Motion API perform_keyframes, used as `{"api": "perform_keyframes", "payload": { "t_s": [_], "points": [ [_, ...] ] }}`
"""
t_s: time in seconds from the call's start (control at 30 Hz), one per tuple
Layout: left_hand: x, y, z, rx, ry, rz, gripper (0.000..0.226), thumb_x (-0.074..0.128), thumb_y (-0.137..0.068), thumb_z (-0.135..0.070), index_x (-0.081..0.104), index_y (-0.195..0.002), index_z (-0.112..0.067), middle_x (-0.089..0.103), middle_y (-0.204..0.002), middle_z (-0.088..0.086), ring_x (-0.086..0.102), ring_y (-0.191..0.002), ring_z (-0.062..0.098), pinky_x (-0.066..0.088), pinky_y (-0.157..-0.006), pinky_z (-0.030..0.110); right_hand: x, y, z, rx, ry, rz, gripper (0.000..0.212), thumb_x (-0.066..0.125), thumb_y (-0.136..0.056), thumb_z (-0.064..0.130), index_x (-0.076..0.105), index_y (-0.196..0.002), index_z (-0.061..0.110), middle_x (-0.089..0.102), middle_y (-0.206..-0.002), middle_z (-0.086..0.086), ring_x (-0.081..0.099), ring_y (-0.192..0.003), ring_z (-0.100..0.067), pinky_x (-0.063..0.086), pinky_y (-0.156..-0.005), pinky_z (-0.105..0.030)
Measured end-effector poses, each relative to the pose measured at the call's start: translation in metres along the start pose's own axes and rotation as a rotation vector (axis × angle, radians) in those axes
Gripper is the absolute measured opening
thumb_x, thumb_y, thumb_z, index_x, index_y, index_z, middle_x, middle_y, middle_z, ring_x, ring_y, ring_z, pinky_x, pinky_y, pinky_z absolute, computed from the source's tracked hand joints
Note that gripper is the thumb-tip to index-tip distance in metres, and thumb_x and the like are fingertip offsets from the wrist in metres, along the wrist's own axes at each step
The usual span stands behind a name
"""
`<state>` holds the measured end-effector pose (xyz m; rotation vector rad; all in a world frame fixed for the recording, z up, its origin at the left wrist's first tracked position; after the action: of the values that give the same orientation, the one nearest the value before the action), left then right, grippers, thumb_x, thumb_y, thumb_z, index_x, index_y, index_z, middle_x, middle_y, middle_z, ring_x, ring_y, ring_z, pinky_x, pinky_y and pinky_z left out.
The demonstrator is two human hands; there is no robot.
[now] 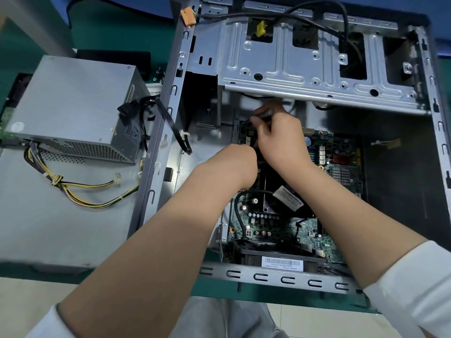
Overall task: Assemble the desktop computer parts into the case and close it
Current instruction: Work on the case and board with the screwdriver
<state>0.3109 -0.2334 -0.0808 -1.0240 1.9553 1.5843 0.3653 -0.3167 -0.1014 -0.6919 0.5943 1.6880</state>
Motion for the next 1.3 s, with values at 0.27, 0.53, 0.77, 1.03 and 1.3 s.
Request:
{"api": "perform_keyframes", "payload": {
  "t_s": [0.27,0.53,0.77,1.03,1.3],
  "points": [
    [0.002,-0.005,0.001,0.017,-0.019,-0.001,0.011,0.041,-0.093,0.000,0.040,-0.086,-0.009,0.034,-0.068,0.002,0.040,-0.064,0.019,0.035,-0.061,0.028,0.001,0.000,-0.001,-0.011,0.015,0.007,0.015,0.055,-0.095,0.021,0.062,-0.102,0.010,0.069,-0.084,-0.013,0.063,-0.084,-0.030,0.040,-0.065,-0.029],
    [0.003,-0.006,0.002,-0.003,-0.013,0.004,0.029,0.042,-0.094,-0.001,0.033,-0.068,-0.011,0.035,-0.068,0.003,0.038,-0.060,0.016,0.034,-0.059,0.029,0.000,0.000,-0.001,-0.020,0.039,-0.025,0.016,0.056,-0.094,0.024,0.063,-0.097,0.010,0.069,-0.082,-0.012,0.063,-0.080,-0.030,0.037,-0.060,-0.027],
    [0.003,-0.007,0.004,-0.021,0.035,-0.017,0.032,0.041,-0.095,-0.003,0.031,-0.066,-0.011,0.037,-0.068,0.003,0.038,-0.060,0.016,0.030,-0.048,0.027,-0.001,-0.002,0.004,-0.041,0.202,-0.029,0.026,0.059,-0.089,0.037,0.060,-0.087,0.011,0.067,-0.081,-0.010,0.060,-0.080,-0.033,0.048,-0.064,-0.034],
    [0.006,-0.010,0.004,-0.030,0.050,-0.020,0.034,0.042,-0.095,-0.004,0.030,-0.065,-0.012,0.035,-0.066,0.003,0.033,-0.056,0.013,0.031,-0.051,0.027,-0.004,-0.005,0.005,-0.003,0.454,0.089,0.041,0.040,-0.097,0.050,0.051,-0.082,0.013,0.051,-0.075,-0.011,0.051,-0.076,-0.033,0.033,-0.061,-0.032],
    [0.006,-0.011,0.006,-0.038,0.062,-0.029,0.033,0.044,-0.096,-0.006,0.031,-0.066,-0.012,0.036,-0.068,0.002,0.033,-0.057,0.012,0.029,-0.048,0.023,-0.007,-0.005,0.006,0.043,0.305,0.214,0.026,0.052,-0.087,0.031,0.060,-0.088,0.006,0.053,-0.066,-0.007,0.055,-0.076,-0.033,0.038,-0.061,-0.032]
  ]
}}
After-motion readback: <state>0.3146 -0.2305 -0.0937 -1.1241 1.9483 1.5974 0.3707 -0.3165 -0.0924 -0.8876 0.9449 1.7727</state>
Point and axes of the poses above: each hand's wrist, its own y-axis away from the middle knuckle, its own x-axis out of the palm, z = x × y, the point moved 3 cm from there along -y, towards the middle knuckle
